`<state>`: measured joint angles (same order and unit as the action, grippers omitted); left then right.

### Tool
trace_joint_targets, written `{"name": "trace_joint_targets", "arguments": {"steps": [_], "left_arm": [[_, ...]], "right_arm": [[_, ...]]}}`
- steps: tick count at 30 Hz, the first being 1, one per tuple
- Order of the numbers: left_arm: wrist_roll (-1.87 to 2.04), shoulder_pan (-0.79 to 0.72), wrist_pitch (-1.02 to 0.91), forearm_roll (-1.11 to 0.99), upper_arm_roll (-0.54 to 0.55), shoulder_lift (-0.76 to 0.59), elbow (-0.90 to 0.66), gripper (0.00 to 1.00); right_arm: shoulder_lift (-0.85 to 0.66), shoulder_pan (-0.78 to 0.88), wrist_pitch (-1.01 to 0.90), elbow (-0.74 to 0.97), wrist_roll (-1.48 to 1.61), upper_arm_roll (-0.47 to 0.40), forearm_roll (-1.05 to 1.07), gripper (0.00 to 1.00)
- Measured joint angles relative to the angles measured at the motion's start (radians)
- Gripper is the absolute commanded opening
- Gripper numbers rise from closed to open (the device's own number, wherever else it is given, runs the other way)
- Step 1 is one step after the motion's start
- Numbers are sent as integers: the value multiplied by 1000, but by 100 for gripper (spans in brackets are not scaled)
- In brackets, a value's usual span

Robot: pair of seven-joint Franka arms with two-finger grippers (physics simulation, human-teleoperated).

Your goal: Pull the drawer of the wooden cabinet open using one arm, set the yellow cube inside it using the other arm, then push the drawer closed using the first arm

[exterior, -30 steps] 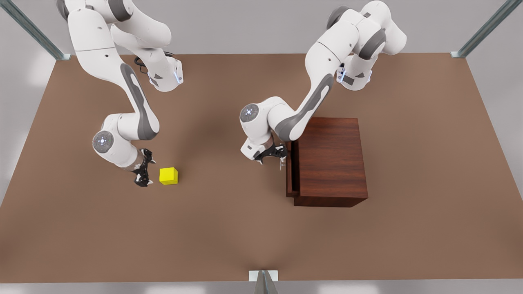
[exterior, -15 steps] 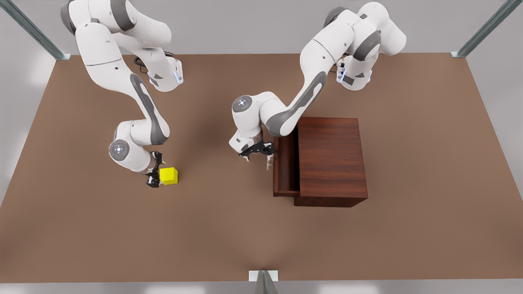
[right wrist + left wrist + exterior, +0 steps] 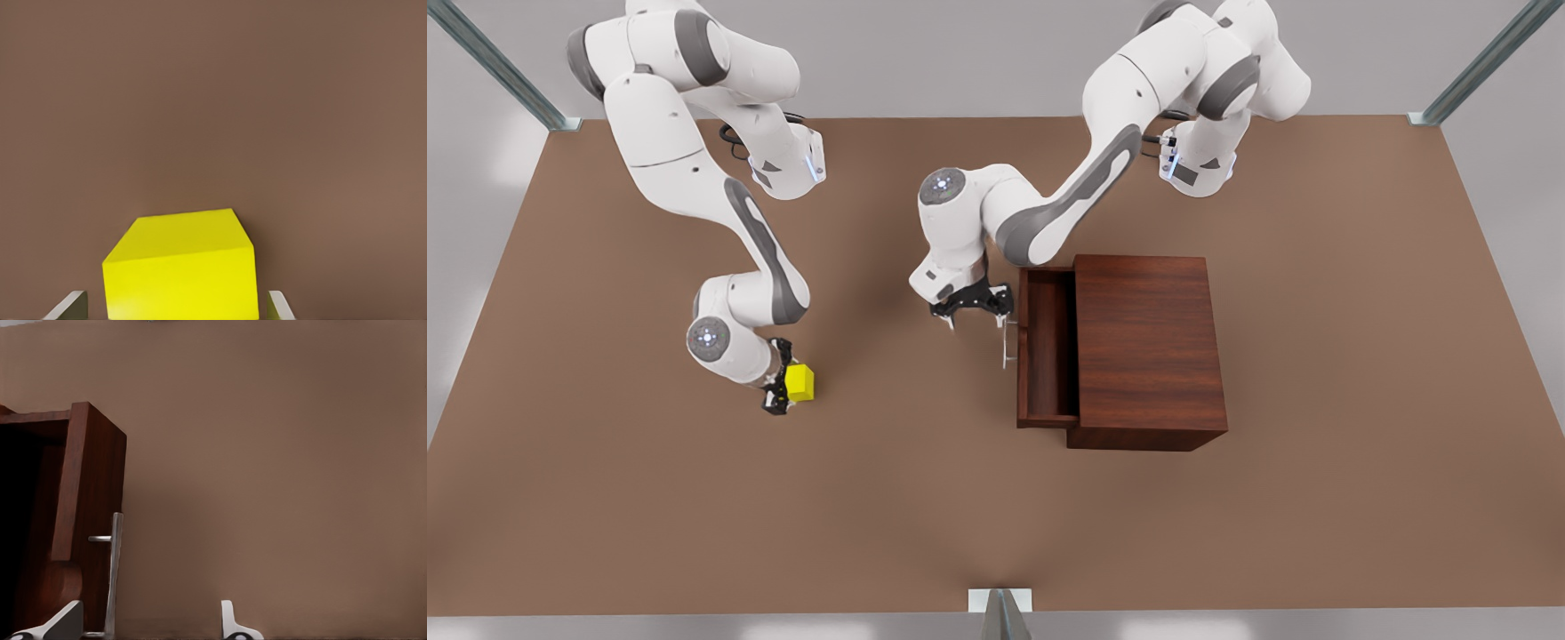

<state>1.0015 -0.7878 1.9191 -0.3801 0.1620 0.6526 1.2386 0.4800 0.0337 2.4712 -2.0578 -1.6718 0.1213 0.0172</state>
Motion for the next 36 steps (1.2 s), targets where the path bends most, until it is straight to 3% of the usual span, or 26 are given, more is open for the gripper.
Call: {"name": "trace_joint_targets", "arguments": {"steps": [2,5,7,9,13,25,36], "left_arm": [[-33,119,-109,52,2,-122,-7,100],[-145,506,-272,151,-4,-257,-2,100],[-236,727,-304,238,-7,-426,186,100],[-327,846,-308,297,-12,-486,243,100],[-463,857,-327,346,-14,-488,245,100],[-726,850,-362,381,-11,-478,250,100],[-851,849,-377,382,-11,-480,254,100]], "right_arm": [[5,-2,10,-1,-2,0,-11,100],[8,-2,19,-7,-6,0,-22,100],[14,-2,24,-8,-8,1,-30,100],[17,-2,28,-10,-10,1,-36,100],[19,-3,37,-19,-13,1,-53,100],[12,-9,39,-21,-23,5,-61,69],[-105,-4,-56,56,-68,49,-46,68]]}}
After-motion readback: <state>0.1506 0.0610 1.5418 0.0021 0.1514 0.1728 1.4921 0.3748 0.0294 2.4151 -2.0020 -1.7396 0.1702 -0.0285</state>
